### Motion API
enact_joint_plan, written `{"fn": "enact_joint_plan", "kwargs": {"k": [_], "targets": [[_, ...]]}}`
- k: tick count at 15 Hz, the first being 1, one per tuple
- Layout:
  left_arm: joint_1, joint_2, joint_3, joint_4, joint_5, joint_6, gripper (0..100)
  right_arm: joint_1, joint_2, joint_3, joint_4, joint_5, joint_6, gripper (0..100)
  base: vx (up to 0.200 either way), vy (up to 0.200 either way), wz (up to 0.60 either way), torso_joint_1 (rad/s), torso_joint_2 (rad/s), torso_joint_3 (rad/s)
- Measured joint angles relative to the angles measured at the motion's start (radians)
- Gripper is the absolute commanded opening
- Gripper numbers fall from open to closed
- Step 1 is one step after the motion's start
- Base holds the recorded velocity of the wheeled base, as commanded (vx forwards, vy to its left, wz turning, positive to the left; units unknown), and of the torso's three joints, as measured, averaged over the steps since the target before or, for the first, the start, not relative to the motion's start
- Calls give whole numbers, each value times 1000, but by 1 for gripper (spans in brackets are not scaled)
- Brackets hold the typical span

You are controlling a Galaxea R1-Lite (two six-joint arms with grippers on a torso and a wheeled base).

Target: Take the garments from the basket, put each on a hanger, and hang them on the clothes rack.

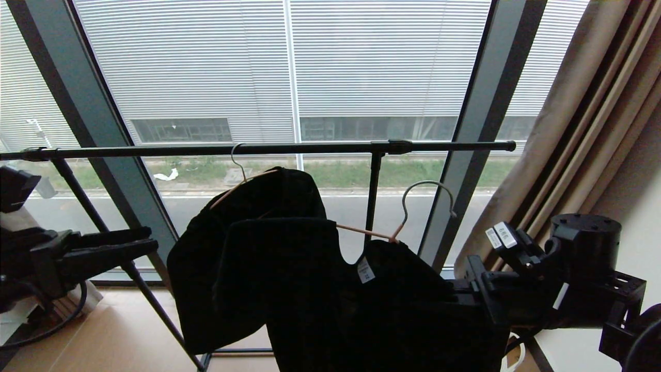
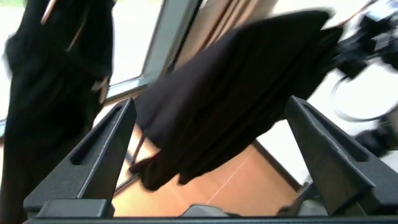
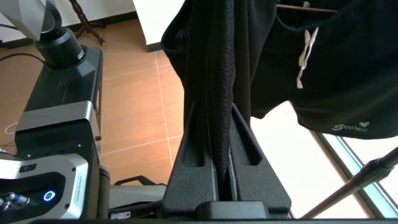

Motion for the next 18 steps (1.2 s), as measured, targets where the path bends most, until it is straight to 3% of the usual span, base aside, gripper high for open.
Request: {"fn": "enact_joint_plan", "kwargs": {"k": [1, 4, 6, 8, 10, 12, 15, 18], "targets": [[-33, -11, -62, 76, 47, 17, 100, 1, 1, 0, 0, 0, 0, 0, 0, 0, 0, 0, 0, 0], [-197, -16, -175, 182, 330, 158, 100, 4, 3, 1, 0, -1, 0, 0, 0, 0, 0, 0, 0, 0], [-302, 3, -229, 196, 386, 195, 100, 14, 3, 1, 0, -3, -1, 0, 0, 0, 0, 0, 0, 0], [-387, 33, -272, 199, 393, 243, 100, 22, 4, 0, 0, -3, -3, 0, 0, 0, 0, 0, 0, 0], [-444, 73, -290, 199, 393, 358, 100, 27, 6, -5, -1, -5, -11, 0, 0, 0, 0, 0, 0, 0], [-475, 113, -294, 200, 330, 439, 100, 35, 19, -18, -1, -2, -57, 0, 0, 0, 0, 0, 0, 0], [-507, 148, -307, 200, 273, 462, 100, 39, 55, -36, -1, 1, -133, 0, 0, 0, 0, 0, 0, 0], [-571, 177, -318, 199, 267, 476, 100, 39, 74, -41, -1, 2, -141, 0, 0, 0, 0, 0, 0, 0]]}}
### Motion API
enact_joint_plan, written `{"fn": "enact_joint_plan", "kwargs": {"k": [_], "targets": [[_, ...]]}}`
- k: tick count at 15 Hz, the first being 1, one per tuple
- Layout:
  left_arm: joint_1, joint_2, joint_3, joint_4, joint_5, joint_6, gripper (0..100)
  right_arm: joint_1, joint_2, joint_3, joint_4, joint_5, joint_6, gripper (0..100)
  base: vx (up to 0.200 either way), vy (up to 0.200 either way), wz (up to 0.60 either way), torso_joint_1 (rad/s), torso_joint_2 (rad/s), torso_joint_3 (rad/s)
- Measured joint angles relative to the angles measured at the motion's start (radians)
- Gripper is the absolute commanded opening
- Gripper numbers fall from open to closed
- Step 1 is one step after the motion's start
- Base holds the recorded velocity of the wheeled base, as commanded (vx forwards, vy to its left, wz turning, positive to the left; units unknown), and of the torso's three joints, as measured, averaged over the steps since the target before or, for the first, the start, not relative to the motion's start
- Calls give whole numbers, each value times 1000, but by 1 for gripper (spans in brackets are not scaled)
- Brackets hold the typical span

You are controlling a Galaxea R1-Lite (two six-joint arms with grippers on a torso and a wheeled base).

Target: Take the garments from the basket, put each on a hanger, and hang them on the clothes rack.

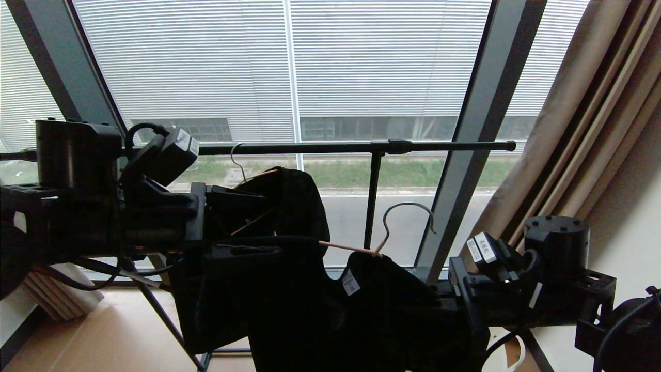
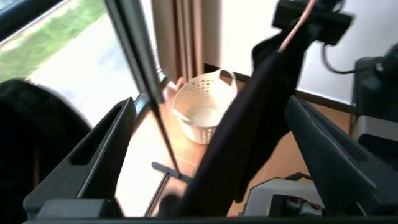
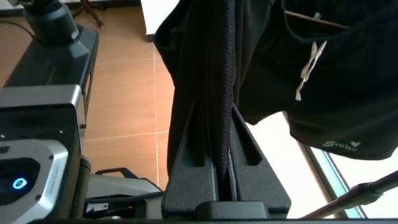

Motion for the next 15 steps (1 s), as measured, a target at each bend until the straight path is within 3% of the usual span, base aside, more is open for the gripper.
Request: {"fn": "enact_joint_plan", "kwargs": {"k": [5, 13, 14, 15], "targets": [[-71, 25, -1, 0, -4, 14, 100, 4, 3, 3, 0, 1, -21, 0, 0, 0, 0, 0, 0, 0], [-102, 53, 15, 1, -3, 44, 100, 8, -40, 16, 1, 1, -35, 0, 0, 0, 0, 0, 0, 0], [-104, 55, 16, 1, -4, 44, 0, 10, -47, 18, 2, 1, -34, 0, 0, 0, 0, 0, 0, 0], [-106, 56, 18, 1, -3, 46, 0, 11, -53, 20, 3, 1, -33, 0, 0, 0, 0, 0, 0, 0]]}}
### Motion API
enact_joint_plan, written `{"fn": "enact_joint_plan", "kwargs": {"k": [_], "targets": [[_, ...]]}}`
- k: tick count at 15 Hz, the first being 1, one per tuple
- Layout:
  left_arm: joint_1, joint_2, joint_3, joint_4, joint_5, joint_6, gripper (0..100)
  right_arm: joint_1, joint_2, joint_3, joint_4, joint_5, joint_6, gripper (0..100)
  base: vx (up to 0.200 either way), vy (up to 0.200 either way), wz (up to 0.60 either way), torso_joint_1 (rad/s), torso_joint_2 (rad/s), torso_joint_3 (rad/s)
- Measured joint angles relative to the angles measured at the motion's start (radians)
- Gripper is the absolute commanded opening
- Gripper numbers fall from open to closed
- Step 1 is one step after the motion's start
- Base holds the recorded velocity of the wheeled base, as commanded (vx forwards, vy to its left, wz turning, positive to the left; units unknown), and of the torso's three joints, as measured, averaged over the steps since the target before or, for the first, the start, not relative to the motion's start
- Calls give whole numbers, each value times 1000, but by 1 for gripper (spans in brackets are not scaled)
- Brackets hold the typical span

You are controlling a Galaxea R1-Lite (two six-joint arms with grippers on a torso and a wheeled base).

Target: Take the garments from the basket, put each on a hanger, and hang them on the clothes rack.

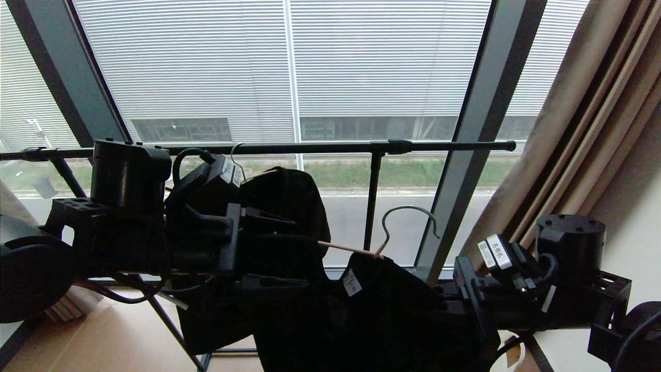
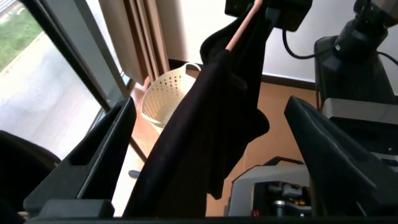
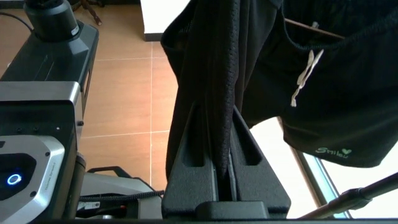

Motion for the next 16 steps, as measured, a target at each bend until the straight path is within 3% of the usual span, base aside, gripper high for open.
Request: {"fn": "enact_joint_plan", "kwargs": {"k": [11, 12, 16], "targets": [[5, -30, 57, -1, 0, 19, 0, -3, -1, -24, -2, 0, 38, 0, 0, 0, 0, 0, 0, 0], [9, -34, 61, -2, 0, 19, 0, -4, 0, -24, -3, 0, 40, 100, 0, 0, 0, 0, 0, 0], [29, -47, 72, -3, 0, 18, 0, -16, 0, -21, -3, 0, 38, 100, 0, 0, 0, 0, 0, 0]]}}
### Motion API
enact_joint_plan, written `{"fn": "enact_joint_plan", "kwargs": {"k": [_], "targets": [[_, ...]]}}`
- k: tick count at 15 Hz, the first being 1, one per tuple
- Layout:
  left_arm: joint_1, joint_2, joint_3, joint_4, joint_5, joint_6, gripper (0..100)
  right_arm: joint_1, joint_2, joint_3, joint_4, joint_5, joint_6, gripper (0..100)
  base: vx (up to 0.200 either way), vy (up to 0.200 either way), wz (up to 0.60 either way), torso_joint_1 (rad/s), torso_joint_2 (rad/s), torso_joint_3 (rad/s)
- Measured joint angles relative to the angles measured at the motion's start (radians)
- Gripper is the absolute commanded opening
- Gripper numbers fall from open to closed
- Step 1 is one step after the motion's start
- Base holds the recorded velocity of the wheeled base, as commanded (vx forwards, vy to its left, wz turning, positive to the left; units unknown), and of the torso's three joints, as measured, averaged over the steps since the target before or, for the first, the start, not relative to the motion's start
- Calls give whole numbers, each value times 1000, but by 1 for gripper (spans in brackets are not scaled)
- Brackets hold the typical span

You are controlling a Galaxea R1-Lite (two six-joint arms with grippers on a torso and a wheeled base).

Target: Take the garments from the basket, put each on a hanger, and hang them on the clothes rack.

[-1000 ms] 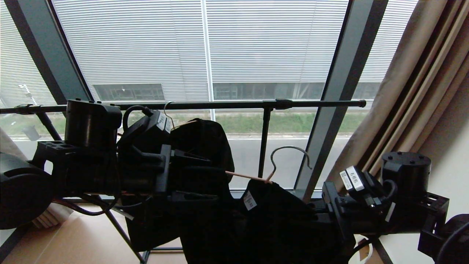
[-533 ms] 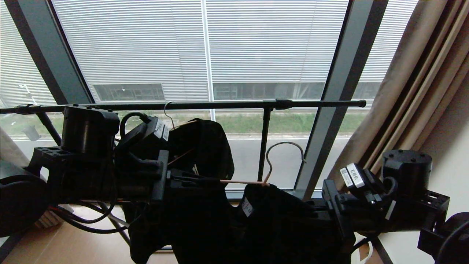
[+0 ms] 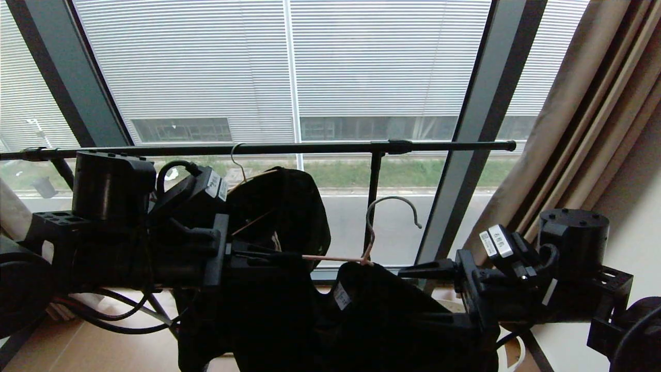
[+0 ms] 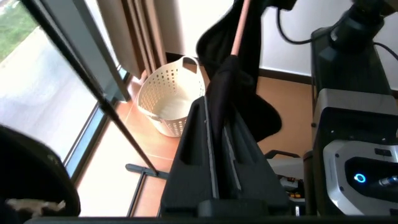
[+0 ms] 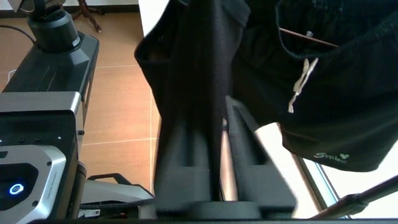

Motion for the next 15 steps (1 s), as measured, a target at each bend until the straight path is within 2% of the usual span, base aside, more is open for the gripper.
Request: {"fn": "enact_joint_plan", "kwargs": {"k": [5, 11, 15], "targets": [[66, -66, 58, 0, -4, -3, 0, -49, -6, -5, -1, 0, 1, 100, 0, 0, 0, 0, 0, 0], [193, -136, 123, -2, -11, -9, 0, -54, -13, 2, 1, 1, 1, 100, 0, 0, 0, 0, 0, 0], [220, -152, 128, -2, -11, -10, 0, -52, -7, 8, 2, 0, 0, 100, 0, 0, 0, 0, 0, 0]]}}
